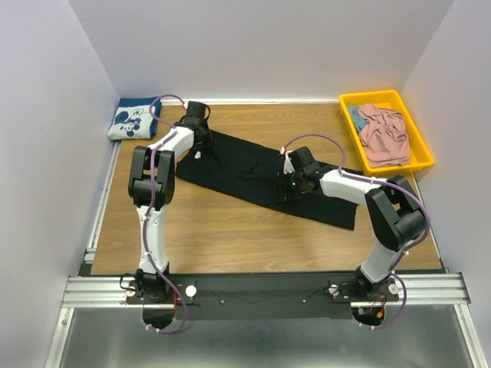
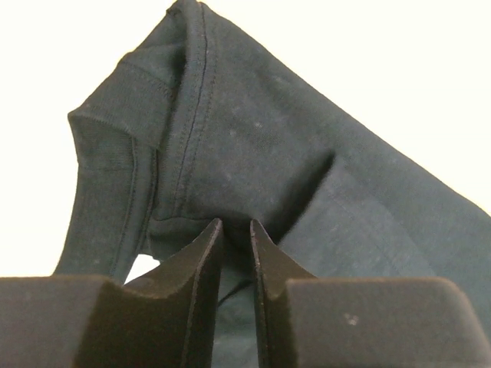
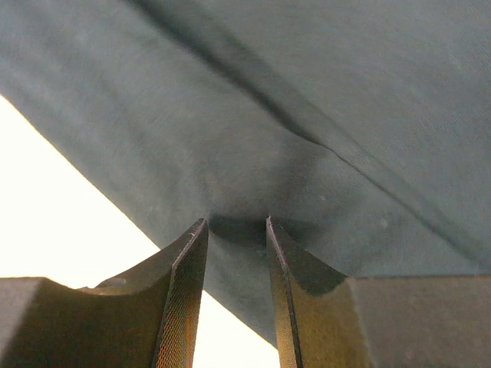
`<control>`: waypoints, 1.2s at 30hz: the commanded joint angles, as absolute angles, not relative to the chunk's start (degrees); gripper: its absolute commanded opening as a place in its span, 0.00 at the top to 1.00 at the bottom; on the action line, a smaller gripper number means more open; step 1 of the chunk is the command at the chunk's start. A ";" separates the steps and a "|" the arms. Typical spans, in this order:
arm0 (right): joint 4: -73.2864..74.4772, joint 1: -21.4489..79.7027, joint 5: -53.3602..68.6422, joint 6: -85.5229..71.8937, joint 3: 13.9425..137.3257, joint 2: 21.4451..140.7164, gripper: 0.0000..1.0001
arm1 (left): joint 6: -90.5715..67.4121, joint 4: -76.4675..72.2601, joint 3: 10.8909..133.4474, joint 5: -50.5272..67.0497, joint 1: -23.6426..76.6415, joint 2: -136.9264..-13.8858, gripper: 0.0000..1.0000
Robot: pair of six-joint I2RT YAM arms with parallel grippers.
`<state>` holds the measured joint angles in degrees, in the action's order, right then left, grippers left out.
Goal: Fold and stack the t-shirts
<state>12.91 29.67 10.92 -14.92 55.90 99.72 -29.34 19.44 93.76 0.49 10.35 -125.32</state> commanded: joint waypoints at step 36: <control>19.87 32.89 15.57 -15.72 130.51 150.90 0.42 | -26.89 21.01 51.16 -14.77 12.39 -45.97 0.08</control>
